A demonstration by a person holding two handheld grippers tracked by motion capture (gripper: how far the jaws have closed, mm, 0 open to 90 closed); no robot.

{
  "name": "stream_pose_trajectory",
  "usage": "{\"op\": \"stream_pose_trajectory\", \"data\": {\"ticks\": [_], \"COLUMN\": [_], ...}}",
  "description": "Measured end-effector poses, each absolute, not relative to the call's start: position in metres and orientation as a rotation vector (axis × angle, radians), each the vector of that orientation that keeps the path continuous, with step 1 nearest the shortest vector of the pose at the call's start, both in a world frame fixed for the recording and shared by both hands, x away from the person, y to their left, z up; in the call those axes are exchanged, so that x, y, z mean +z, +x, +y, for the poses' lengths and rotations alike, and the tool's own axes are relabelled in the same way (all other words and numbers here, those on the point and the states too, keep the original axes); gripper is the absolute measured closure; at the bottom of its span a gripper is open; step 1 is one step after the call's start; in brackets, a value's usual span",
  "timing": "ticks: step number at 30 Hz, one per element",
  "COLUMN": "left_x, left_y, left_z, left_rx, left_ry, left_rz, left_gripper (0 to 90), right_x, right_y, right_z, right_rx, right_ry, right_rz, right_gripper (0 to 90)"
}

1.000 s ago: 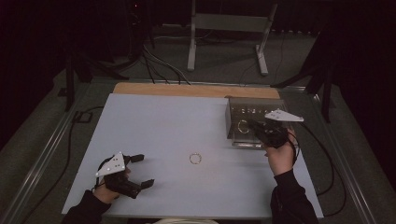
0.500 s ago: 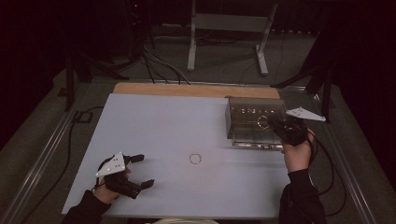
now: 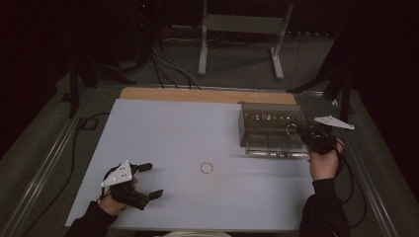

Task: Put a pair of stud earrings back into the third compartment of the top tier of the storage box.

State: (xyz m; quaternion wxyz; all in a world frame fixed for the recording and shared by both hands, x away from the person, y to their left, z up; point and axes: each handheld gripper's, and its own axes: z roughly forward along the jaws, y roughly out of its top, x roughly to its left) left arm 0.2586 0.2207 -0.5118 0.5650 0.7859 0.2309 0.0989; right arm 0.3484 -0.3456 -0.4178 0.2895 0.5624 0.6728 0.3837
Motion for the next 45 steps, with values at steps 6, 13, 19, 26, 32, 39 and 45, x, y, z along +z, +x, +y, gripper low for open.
{"op": "stream_pose_trajectory", "data": {"ticks": [6, 13, 19, 26, 32, 39, 45], "left_x": [-0.512, -0.512, -0.511, -0.511, -0.512, -0.512, -0.512], "left_y": [0.259, 0.259, 0.259, 0.259, 0.259, 0.259, 0.259], "left_z": [0.221, 0.221, 0.221, 0.221, 0.221, 0.221, 0.221], "left_rx": [0.231, 0.231, 0.233, 0.231, 0.232, 0.232, 0.234], "left_ry": [1.848, 1.848, 1.848, 1.846, 1.845, 1.848, 1.849], "left_rz": [0.544, 0.541, 0.538, 0.542, 0.544, 0.545, 0.544], "left_gripper": [0.5, 0.5, 0.4, 0.5, 0.5, 0.5, 0.5], "right_x": [-0.426, -0.428, -0.430, -0.417, -0.400, -0.389, -0.385], "right_y": [0.350, 0.346, 0.347, 0.343, 0.335, 0.329, 0.325], "right_z": [-0.361, -0.370, -0.371, -0.361, -0.343, -0.321, -0.300], "right_rx": [0.971, 0.903, 0.882, 0.993, 1.124, 1.244, 1.322], "right_ry": [1.560, 1.588, 1.607, 1.554, 1.480, 1.405, 1.324], "right_rz": [1.792, 1.850, 1.887, 1.852, 1.865, 1.912, 1.974], "right_gripper": [86.4, 86.0, 74.0, 47.0, 30.0, 16.7, 13.9]}}
